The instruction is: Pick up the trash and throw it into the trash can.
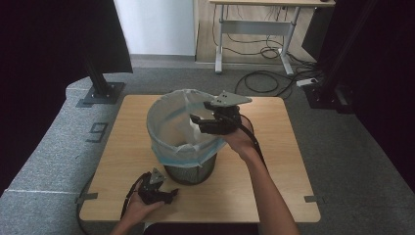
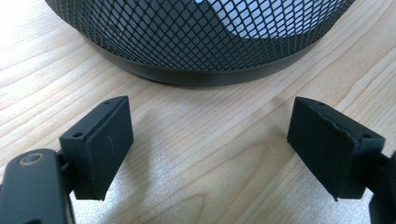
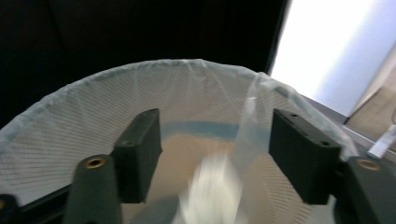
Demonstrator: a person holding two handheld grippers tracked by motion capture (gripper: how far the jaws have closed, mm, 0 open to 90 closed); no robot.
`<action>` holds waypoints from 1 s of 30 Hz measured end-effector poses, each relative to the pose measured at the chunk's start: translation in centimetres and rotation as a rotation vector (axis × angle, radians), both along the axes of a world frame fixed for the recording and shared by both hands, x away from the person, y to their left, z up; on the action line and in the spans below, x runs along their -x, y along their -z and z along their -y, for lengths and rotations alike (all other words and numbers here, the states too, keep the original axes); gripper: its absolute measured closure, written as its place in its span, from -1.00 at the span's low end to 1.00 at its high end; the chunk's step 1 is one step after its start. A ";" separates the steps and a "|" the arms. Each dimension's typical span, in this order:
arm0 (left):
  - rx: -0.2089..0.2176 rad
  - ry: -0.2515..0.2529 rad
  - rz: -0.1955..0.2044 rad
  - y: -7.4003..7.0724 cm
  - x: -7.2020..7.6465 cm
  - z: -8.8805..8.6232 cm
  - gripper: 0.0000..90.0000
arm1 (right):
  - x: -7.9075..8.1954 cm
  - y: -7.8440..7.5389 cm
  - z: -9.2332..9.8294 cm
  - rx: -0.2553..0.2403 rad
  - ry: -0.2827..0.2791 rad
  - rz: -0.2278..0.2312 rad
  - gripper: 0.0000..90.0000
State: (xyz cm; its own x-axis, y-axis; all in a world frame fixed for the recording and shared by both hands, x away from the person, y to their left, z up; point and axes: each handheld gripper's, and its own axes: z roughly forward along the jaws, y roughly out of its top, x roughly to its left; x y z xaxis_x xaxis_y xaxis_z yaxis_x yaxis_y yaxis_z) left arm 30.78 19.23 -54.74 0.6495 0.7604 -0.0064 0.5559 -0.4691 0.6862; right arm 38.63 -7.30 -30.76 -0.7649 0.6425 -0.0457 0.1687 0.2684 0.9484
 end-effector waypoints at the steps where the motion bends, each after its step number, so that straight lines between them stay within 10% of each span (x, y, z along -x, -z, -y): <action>1: 0.000 0.000 0.000 0.0 0.0 0.0 -0.69 | 0.0 0.0 0.1 -0.004 0.008 0.001 -0.31; 30: 0.000 0.000 -0.003 0.0 0.0 0.1 -0.69 | 5.5 3.4 11.5 -0.105 0.125 0.020 -0.33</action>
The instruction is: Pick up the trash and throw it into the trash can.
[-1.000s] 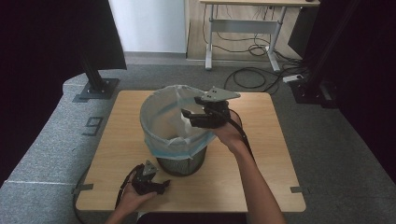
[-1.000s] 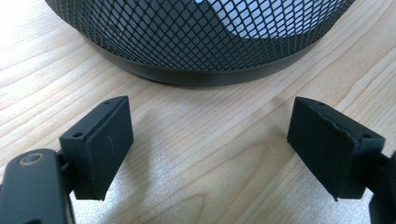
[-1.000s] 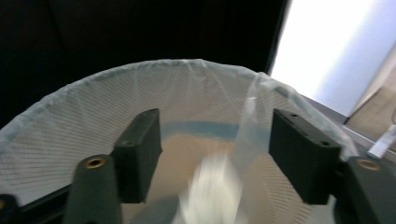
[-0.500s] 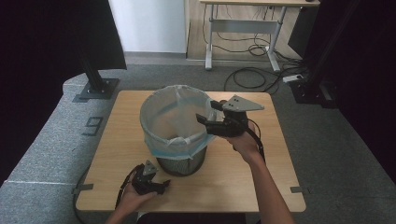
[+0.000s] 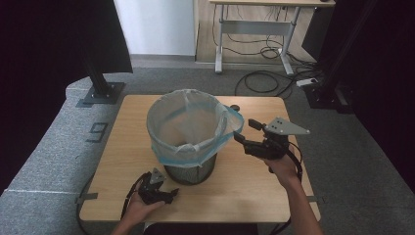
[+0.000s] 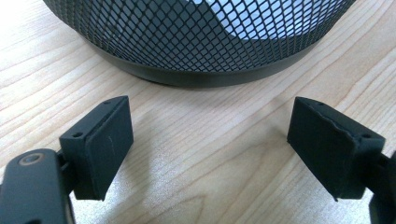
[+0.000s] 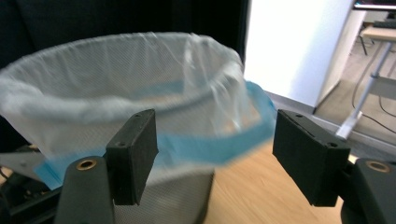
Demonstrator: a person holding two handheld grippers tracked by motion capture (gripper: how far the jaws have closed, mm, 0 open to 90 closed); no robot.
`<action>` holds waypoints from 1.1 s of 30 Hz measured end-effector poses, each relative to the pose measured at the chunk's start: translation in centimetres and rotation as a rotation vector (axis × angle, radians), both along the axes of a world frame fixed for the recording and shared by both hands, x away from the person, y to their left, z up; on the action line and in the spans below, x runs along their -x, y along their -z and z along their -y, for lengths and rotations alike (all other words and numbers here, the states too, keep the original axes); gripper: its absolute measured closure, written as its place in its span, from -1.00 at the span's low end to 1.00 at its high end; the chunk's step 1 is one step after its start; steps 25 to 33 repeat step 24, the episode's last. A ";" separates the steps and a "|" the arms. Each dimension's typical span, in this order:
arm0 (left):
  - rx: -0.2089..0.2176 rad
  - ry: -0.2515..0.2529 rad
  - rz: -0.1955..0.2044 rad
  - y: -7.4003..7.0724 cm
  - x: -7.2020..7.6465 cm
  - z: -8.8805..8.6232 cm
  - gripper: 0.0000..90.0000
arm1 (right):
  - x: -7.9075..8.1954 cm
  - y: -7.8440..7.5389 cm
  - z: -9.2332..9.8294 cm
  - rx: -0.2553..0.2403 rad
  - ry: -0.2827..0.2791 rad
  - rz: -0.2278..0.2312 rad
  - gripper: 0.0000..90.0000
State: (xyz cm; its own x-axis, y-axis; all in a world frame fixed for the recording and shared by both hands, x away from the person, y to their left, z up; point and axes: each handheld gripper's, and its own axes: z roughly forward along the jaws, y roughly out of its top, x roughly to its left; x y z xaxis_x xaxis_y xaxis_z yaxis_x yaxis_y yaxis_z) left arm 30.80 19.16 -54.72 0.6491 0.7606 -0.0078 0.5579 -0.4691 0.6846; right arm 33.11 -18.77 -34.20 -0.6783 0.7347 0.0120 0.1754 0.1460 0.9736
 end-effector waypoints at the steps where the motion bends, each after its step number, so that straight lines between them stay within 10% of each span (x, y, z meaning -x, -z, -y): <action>1: 0.000 -0.001 0.000 0.0 0.0 0.0 -0.69 | 0.1 0.2 0.3 0.002 0.005 -0.003 -0.33; 13: 0.005 -0.009 -0.001 0.0 0.0 0.1 -0.69 | 0.8 3.6 3.0 0.017 0.054 -0.047 -0.32; 33: 0.003 -0.010 0.001 0.0 0.0 0.1 -0.69 | 0.9 4.9 3.5 0.021 0.066 -0.064 -0.32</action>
